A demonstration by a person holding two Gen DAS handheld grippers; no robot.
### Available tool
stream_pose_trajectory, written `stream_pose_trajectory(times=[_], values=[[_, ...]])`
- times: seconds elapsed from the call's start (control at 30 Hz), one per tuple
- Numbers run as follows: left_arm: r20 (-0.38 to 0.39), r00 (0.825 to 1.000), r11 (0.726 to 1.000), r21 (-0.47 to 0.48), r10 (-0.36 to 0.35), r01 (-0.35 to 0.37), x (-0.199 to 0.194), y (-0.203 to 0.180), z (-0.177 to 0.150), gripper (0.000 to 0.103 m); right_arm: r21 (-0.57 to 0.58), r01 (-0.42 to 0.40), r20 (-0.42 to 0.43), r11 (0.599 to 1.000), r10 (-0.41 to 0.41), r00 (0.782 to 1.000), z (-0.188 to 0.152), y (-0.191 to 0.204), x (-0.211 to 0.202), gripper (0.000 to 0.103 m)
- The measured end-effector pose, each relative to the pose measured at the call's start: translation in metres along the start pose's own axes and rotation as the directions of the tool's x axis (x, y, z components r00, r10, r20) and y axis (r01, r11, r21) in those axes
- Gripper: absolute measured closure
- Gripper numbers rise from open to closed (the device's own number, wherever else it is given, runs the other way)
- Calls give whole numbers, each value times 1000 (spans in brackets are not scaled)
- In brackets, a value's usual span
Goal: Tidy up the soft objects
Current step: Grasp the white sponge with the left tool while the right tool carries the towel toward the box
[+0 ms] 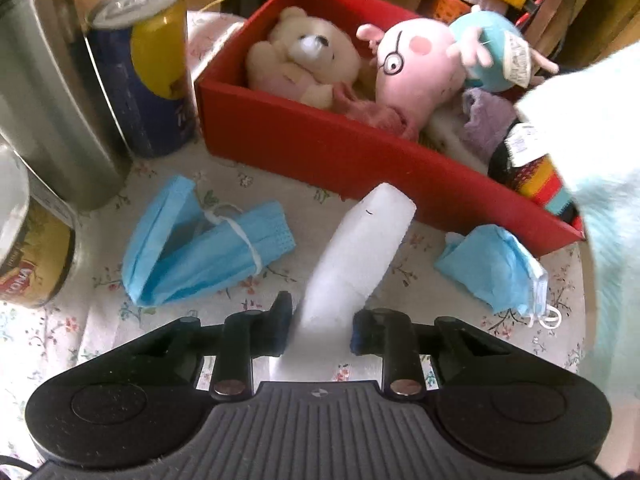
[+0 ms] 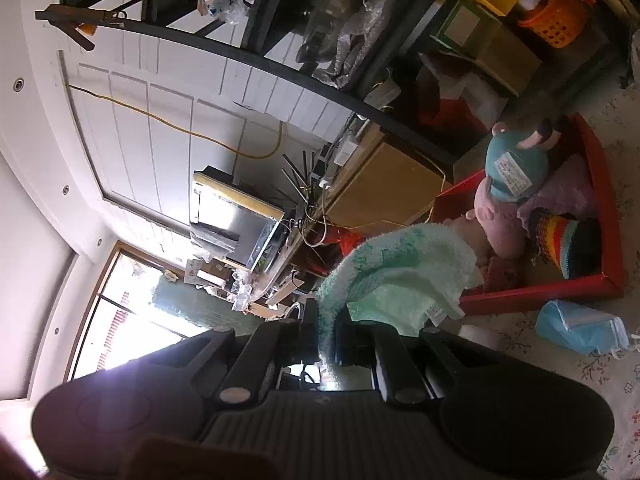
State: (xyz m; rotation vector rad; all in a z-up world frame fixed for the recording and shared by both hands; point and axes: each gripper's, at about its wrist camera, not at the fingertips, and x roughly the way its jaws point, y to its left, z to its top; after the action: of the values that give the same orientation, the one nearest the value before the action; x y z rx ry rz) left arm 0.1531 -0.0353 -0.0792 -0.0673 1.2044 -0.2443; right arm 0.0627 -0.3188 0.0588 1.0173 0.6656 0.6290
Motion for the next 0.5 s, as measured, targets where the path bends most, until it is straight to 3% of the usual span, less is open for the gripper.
stream_pose_trajectory(times=[0.5], values=[[139, 987, 996, -21, -83, 87, -81, 1, -4, 76, -49, 34, 26, 998, -33, 999, 0, 10, -1, 103]])
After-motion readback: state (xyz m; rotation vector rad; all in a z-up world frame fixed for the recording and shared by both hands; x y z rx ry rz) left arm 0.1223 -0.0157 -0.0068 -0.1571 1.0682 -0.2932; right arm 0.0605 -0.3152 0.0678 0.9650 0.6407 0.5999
